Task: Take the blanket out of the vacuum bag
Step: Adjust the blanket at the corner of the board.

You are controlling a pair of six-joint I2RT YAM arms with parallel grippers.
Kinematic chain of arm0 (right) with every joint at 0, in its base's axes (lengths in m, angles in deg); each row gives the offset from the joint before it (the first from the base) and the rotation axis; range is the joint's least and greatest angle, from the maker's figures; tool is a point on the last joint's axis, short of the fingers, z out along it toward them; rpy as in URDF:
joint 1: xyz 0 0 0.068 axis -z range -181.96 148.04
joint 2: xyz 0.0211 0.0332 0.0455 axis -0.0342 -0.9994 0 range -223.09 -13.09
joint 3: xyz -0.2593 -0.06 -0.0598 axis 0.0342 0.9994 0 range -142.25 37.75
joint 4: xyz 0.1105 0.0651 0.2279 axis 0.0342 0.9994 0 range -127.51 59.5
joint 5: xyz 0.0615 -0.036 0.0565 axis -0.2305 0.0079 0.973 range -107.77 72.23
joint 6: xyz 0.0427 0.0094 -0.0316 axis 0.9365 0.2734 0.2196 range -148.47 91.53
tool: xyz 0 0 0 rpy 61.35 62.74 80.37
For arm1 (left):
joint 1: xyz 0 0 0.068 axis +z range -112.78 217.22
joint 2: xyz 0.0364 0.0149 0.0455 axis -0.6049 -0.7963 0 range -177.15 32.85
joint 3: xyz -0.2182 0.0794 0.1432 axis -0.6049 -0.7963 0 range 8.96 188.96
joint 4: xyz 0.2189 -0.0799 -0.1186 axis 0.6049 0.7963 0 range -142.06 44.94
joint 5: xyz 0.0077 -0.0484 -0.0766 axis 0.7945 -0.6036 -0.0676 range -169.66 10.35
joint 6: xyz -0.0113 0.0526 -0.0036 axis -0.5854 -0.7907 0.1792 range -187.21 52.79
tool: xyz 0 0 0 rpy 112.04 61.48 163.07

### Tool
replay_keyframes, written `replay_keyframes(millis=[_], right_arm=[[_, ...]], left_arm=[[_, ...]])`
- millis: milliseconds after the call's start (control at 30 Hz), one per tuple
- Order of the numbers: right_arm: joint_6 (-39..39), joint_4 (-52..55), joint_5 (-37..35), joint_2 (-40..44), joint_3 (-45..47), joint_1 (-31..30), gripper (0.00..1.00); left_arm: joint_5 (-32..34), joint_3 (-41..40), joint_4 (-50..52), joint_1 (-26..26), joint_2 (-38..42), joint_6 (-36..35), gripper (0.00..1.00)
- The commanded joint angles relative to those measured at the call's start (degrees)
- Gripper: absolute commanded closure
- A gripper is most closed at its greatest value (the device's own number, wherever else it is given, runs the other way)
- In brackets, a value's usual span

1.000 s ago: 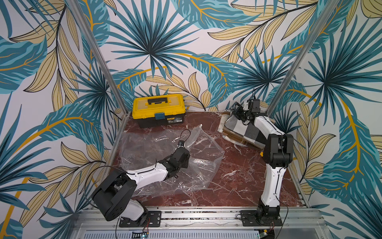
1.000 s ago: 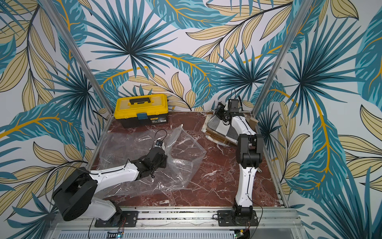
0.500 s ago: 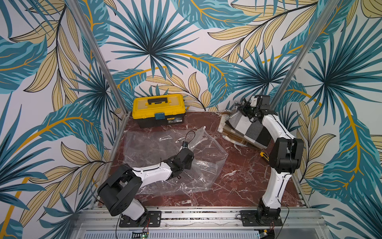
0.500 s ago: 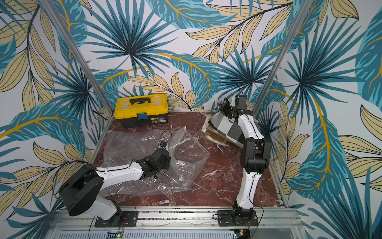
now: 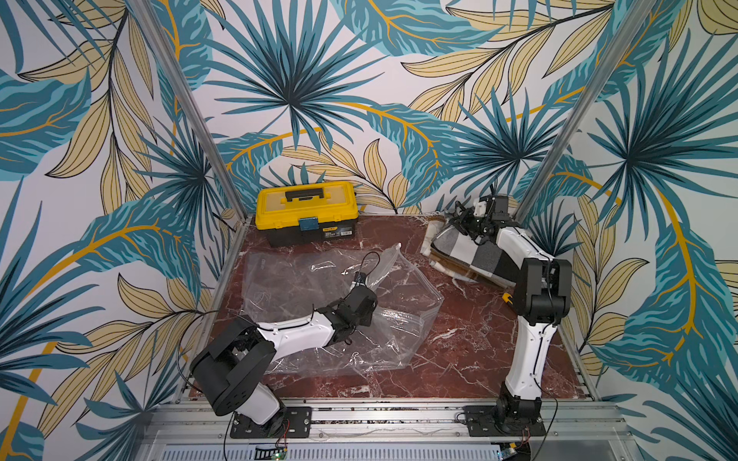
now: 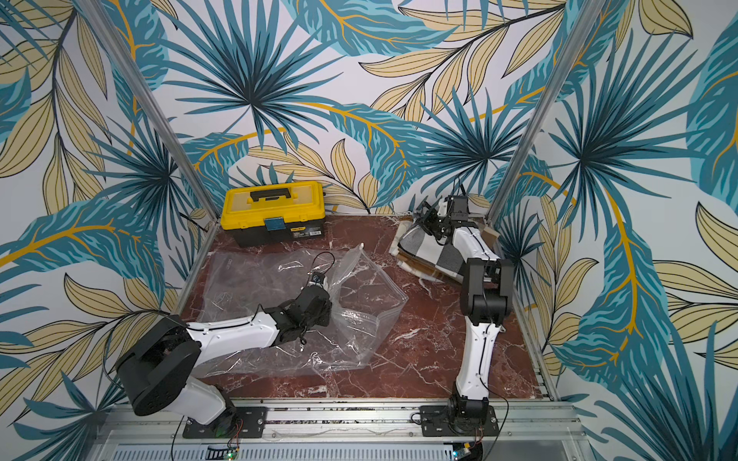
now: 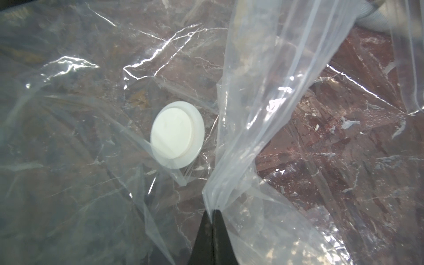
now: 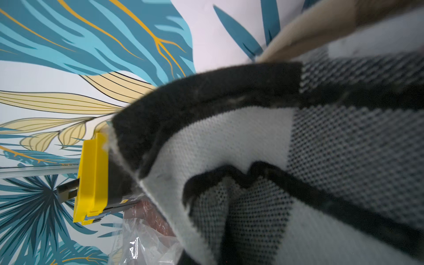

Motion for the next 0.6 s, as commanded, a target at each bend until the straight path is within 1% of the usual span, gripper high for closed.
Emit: replay_keyframes(millis=[0,33,67,100,133,167,200,233,333,467,500,567], right_arm=[[-3.46,-2.58,1.92,-0.22,1.11,-1.08,0.77],[-4.70,-1.75,1.04,0.44,1.43,-1.09,0.68],[-6.55,-1.29,-0.24,1.97,2.45,-1.17,0.56],[-8.50,-0.48,-2.57,3.94,3.66,-1.31,0.42],[-10.47,0.16,-4.57,5.87,4.86,-1.41,0.29],[-12.52,0.91,-7.28,8.26,6.35,-1.50,0.10],[-14.30,1.62,-9.45,10.75,7.74,-1.48,0.01],[-15.39,1.83,-11.37,12.87,8.94,-1.47,0.00],[-19.76,7.08,-17.45,18.73,11.38,-1.44,0.00],[-25.58,14.13,-27.34,23.22,12.63,-1.03,0.00],[-25.98,14.88,-29.04,23.73,13.02,-0.44,0.01],[-24.87,14.76,-28.54,24.66,14.77,1.85,0.06]], left_arm=[[1.17,-0.88,0.94,-0.25,1.78,0.39,1.00],[1.17,-1.08,0.84,-0.24,1.95,0.59,1.00],[1.13,-1.25,0.86,-0.25,2.08,0.73,1.00],[1.02,-1.29,0.86,-0.31,2.18,0.80,1.00],[1.00,-1.32,0.81,-0.29,2.17,0.83,1.00],[0.92,-1.39,0.68,-0.30,2.17,0.90,1.00],[0.92,-1.32,0.60,-0.29,1.95,0.85,1.00],[0.82,-1.26,0.42,-0.31,1.93,0.82,1.00],[0.26,-0.33,0.02,-0.37,0.59,0.48,1.00],[-0.54,0.70,-0.70,-0.73,-0.99,0.48,1.00],[-0.66,0.93,-0.65,-0.84,-1.21,0.48,1.00],[-0.67,1.19,-0.64,-0.94,-1.39,0.18,1.00]])
